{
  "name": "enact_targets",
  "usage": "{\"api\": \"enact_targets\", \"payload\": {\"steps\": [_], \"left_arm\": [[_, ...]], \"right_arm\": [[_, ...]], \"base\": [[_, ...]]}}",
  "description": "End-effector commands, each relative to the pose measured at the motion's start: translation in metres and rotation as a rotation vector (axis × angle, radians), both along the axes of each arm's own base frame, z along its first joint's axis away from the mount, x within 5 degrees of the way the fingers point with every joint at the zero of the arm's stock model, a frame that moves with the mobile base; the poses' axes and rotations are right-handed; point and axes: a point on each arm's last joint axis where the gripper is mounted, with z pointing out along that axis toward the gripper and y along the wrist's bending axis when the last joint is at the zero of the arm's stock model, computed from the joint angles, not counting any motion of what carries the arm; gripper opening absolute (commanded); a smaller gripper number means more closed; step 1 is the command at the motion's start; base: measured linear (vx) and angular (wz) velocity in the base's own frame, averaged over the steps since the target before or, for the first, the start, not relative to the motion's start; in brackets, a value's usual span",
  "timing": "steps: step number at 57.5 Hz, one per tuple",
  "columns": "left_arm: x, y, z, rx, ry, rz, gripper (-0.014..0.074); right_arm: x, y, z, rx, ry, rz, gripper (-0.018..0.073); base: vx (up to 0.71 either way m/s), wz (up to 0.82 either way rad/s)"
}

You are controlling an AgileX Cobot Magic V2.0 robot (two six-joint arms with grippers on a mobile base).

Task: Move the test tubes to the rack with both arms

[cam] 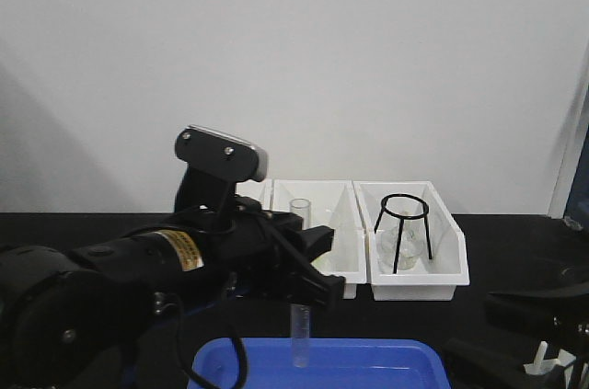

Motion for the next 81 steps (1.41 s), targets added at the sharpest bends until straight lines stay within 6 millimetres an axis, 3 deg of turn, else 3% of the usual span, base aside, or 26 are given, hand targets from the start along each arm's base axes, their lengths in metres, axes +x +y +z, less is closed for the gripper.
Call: {"api": "enact_targets", "payload": {"steps": [1, 18, 33, 60, 81], "left_arm": [[-0.013, -0.009, 0.037, -0.101, -0.128, -0.039, -0.002], [-0.053, -0.039, 0.041, -0.087, -0.164, -0.192, -0.002], [-0.073, -0.046, 0.056, -0.185, -0.219, -0.232, -0.002], [-0.081, -0.046, 0.061, -0.302, -0.104, -0.225, -0.002], [-0.091, -0.053, 0.055, -0.263, -0.063, -0.264, -0.002]], "right_arm": [[-0.002, 0.004, 0.016, 0.058, -0.054, 0.042, 0.0475], [-0.004, 0.006, 0.016, 0.071, -0.045, 0.069, 0.0475], [-0.004, 0.006, 0.016, 0.07, -0.046, 0.066, 0.0475], [-0.004, 0.006, 0.018, 0.098, -0.048, 0.064, 0.0475], [-0.004, 0.006, 0.019, 0.116, -0.05, 0.059, 0.0475]], "base": [[0.0, 0.0], [0.0, 0.0], [0.0, 0.0], [0.0, 0.0], [0.0, 0.0]]}}
